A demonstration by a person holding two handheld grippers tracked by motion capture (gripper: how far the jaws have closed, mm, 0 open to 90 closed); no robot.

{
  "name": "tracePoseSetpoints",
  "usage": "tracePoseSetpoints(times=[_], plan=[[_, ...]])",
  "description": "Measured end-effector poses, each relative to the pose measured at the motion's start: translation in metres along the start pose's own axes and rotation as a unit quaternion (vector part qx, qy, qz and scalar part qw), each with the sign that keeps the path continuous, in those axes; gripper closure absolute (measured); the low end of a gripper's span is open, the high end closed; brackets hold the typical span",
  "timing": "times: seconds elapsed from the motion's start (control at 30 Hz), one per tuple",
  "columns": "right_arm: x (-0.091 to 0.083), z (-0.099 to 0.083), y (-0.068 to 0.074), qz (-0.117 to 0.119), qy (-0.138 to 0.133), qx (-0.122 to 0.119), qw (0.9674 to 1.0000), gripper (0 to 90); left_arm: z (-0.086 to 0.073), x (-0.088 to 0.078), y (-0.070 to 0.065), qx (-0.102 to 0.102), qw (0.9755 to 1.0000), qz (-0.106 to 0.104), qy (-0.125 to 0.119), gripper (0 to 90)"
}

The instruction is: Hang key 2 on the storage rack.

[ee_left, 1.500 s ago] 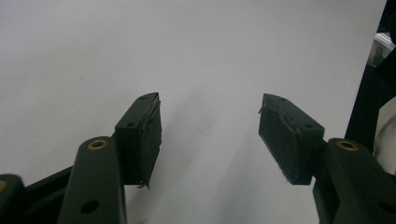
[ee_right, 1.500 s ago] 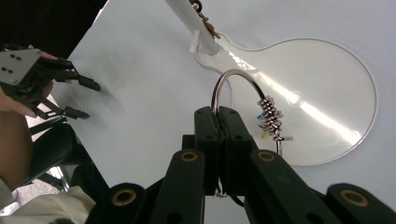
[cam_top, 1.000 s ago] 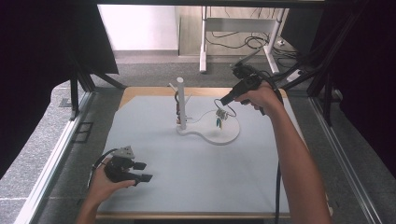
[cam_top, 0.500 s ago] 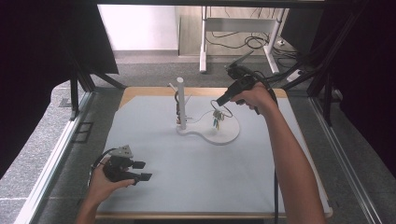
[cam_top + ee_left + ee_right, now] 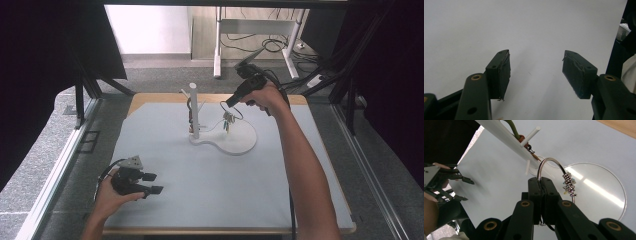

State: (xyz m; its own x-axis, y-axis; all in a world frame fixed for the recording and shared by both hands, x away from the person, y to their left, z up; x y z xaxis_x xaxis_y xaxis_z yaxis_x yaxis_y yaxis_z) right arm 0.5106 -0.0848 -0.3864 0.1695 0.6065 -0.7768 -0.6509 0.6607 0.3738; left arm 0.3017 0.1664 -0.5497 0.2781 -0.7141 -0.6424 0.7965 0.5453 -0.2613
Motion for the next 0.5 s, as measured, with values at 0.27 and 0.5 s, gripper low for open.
tracePoseSetpoints(times=[0.27, 0.5], plan=[[0.009, 0.009, -0.002, -0.003, -0.001, -0.001, 1.0000, 88.0, 0.000, 0.001, -0.001, -0.001, 1.0000, 0.000, 0.003, 40.2], [0.018, 0.016, -0.004, 0.002, -0.002, -0.001, 1.0000, 88.0, 0.000, 0.003, -0.001, 0.000, 1.0000, 0.001, 0.008, 40.3]])
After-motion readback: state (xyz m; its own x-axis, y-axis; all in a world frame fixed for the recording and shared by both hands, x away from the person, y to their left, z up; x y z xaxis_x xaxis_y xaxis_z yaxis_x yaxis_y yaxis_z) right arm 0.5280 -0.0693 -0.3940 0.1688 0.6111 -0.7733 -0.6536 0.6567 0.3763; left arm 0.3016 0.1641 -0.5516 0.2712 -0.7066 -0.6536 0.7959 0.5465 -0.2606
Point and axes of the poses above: each handheld gripper's, and its own axes: x roughly forward along the jaws, z roughly out of its top, y roughly to its left, the point moved 10 cm from there along x, roughly forward along the jaws, and after that the axes turned 6 degrees about -y, right-handed, at the moved point
